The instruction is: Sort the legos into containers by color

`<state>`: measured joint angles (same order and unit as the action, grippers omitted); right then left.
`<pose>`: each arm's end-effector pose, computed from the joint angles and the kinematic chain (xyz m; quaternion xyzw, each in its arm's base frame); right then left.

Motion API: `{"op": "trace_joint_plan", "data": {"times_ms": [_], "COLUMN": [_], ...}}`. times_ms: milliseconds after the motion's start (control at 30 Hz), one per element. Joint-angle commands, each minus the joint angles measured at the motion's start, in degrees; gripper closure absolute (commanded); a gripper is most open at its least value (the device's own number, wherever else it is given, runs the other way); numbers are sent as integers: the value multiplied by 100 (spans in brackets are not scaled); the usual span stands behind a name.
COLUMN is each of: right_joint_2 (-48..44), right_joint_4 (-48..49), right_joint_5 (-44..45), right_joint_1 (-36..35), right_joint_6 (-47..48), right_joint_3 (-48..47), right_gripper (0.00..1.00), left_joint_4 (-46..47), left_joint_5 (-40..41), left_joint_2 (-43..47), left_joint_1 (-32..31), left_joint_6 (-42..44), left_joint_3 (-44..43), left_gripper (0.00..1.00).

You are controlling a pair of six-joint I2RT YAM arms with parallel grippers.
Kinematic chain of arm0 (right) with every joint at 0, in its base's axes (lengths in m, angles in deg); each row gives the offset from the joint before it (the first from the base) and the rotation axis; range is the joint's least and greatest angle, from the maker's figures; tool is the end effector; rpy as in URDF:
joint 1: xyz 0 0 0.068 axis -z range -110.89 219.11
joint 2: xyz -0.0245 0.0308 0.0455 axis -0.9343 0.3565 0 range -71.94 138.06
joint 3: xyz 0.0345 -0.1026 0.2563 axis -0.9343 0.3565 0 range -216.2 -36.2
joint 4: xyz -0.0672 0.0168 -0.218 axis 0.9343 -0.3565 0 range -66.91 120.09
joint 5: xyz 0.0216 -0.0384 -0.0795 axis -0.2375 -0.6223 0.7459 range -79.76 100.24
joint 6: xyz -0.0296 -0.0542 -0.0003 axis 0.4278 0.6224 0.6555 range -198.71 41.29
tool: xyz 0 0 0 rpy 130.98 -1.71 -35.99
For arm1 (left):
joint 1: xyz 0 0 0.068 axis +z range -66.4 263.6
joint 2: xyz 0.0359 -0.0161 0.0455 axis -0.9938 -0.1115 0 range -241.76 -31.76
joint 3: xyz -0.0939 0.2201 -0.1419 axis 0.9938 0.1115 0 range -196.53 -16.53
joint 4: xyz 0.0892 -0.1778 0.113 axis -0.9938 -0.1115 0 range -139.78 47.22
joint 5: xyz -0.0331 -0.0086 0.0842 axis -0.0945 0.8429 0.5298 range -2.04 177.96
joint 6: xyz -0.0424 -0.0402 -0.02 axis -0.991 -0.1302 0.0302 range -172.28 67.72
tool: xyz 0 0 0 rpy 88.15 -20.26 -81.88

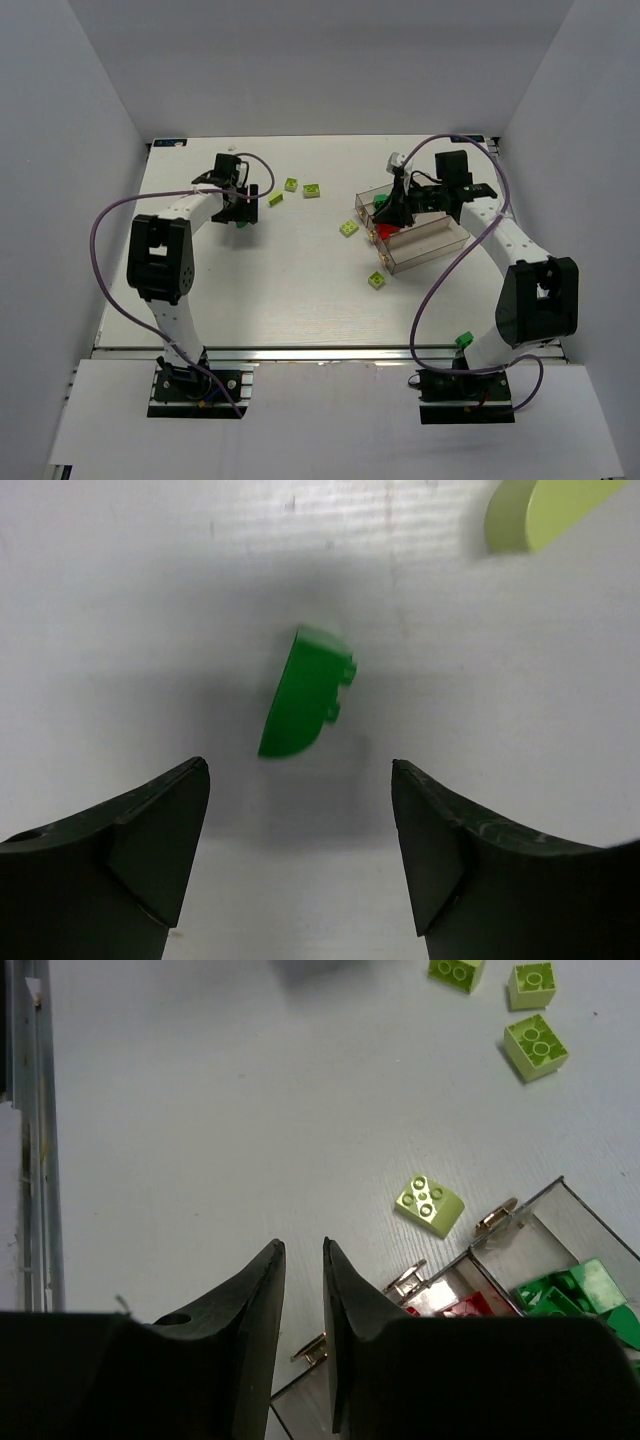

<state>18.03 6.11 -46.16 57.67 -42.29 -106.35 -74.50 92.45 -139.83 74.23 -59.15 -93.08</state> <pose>0.2957 0.0994 0.2994 -0.4983 0.6657 0.3496 0.4316 0.3638 -0.0562 0.2037 0.0120 0.9721 0.0051 0.2343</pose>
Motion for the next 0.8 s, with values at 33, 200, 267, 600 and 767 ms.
{"op": "trace_joint_plan", "data": {"times_ms": [33,200,267,600,767], "right_joint_2": [-331,-314,-323,-314,-340], "right_joint_4": [465,465,456,474,684], "right_joint_5": [-275,-214,-205,-126,260], "right_joint_1": [-60,-69,-69,-69,-69], "right_joint_6": [-390,-426,-443,-513,-838], "right_joint_3": [98,72,63,63,124], "right_gripper": [72,72,72,74,89], "left_joint_4": [-44,-88,-106,228,272], "left_joint_5": [-246,-212,-221,-361,-966], "left_joint_2": [-458,-908,-1040,-620,-154], "left_joint_1": [93,102,119,119,67], "left_joint_6": [476,564,573,345,-251], "left_joint_3": [-702,-1212,-1300,-1037,-932], "left_gripper": [19,24,27,71,97]}}
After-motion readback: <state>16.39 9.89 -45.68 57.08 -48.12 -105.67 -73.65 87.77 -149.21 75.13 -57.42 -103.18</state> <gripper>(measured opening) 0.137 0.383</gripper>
